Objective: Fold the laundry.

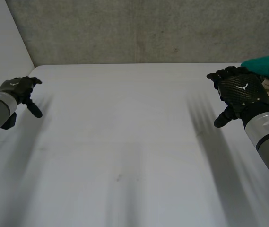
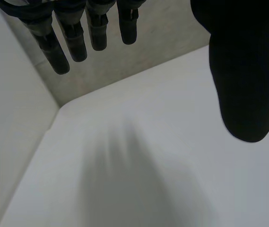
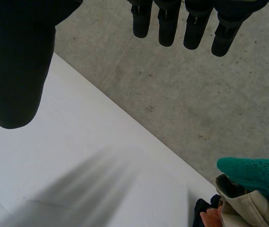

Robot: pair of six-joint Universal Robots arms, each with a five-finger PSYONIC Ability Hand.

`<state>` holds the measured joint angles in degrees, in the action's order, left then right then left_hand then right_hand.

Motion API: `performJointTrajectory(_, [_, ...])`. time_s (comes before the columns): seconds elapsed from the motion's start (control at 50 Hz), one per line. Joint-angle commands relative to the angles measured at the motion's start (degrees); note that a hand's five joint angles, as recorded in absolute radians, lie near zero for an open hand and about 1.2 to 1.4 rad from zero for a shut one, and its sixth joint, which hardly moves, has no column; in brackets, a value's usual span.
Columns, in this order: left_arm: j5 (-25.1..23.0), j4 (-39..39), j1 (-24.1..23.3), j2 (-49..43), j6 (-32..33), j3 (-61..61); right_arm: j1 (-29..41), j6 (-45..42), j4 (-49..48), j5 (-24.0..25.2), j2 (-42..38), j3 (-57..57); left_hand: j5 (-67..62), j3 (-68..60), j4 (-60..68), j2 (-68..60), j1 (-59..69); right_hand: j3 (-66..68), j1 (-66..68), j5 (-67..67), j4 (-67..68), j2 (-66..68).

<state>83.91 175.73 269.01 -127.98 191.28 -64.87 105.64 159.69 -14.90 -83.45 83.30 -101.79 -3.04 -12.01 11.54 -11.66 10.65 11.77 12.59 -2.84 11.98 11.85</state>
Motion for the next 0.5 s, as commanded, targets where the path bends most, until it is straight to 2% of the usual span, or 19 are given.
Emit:
performJointTrajectory(0.02, [3.36, -2.84, 3.18, -4.12, 6.82, 3.26, 0.27, -0.08, 0.04, 0.04, -0.07, -0.33, 3.04, 2.01, -1.54, 1.66, -0.65, -1.77, -2.59, 2.84, -1.98, -1.85])
performJointTrajectory(0.12, [4.94, -6.36, 6.34, -4.13, 14.11, 0.46, 0.10, -0.08, -0.22, 0.13, -0.07, -0.51, 3.04, 2.01, -1.54, 1.66, -0.65, -1.77, -2.59, 2.84, -1.98, -1.85])
performJointTrajectory(0.22, [3.63, -4.96, 9.86, -1.41, 15.18, -4.91, 0.09, -0.17, -0.40, 0.21, -0.69, -0.42, 3.04, 2.01, -1.54, 1.66, -0.65, -1.77, -2.59, 2.84, -1.98, -1.85])
performJointTrajectory(0.38, [-8.92, 3.02, 11.80, 6.14, 11.06, -15.01, 0.62, -0.78, -0.66, 0.30, -1.22, -0.25, 3.04, 2.01, -1.54, 1.66, -0.65, -1.77, -2.59, 2.84, -1.98, -1.85])
performJointTrajectory(0.5, [-9.73, 9.97, 9.78, 13.09, 3.59, -18.54, -0.17, -0.52, -0.75, 0.30, -0.69, 0.02, 3.04, 2.01, -1.54, 1.66, -0.65, -1.77, -2.59, 2.84, -1.98, -1.85])
